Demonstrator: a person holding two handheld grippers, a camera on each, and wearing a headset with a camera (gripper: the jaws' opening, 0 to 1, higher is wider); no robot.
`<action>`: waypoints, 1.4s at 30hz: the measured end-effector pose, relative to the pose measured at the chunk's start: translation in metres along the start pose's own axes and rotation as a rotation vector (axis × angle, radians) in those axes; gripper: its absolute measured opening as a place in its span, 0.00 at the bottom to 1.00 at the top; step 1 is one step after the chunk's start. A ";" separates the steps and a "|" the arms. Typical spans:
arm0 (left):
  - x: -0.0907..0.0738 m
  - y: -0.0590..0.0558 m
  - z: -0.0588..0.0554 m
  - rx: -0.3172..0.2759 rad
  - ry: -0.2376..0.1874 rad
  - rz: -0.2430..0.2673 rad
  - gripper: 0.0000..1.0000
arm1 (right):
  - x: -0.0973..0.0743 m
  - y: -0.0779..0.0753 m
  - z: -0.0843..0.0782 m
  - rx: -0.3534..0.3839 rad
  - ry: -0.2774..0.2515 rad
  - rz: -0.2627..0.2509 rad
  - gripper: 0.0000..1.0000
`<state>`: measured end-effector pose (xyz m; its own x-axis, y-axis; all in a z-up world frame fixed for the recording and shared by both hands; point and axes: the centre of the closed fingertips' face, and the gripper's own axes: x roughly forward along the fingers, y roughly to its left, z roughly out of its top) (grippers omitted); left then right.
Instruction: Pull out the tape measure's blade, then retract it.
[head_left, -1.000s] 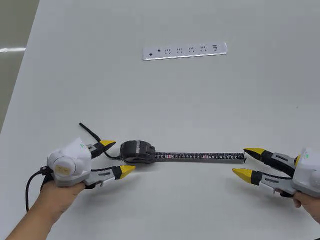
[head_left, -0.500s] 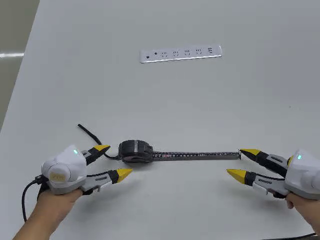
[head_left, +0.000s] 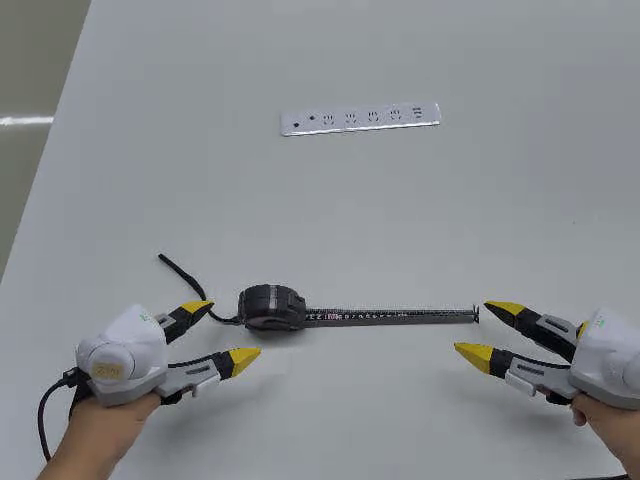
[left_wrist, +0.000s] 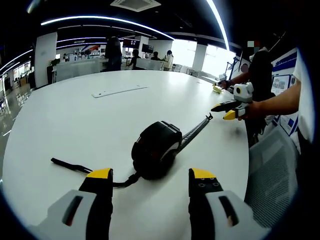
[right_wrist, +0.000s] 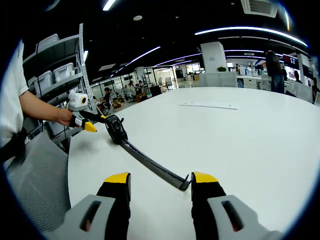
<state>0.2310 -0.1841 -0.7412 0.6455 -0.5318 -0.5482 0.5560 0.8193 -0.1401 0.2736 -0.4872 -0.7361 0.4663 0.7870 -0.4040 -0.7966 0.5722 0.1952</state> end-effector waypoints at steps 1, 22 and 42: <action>-0.001 0.000 0.000 -0.001 -0.002 0.003 0.59 | 0.000 0.000 0.000 0.000 -0.001 -0.002 0.49; -0.027 -0.001 -0.013 -0.051 -0.029 0.057 0.63 | -0.016 0.009 -0.003 0.015 -0.044 -0.048 0.51; -0.050 -0.003 -0.031 -0.071 -0.028 0.106 0.66 | -0.034 0.024 -0.004 0.027 -0.067 -0.076 0.53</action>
<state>0.1809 -0.1529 -0.7384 0.7134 -0.4465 -0.5400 0.4461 0.8838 -0.1415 0.2371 -0.5008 -0.7217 0.5506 0.7539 -0.3584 -0.7474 0.6365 0.1906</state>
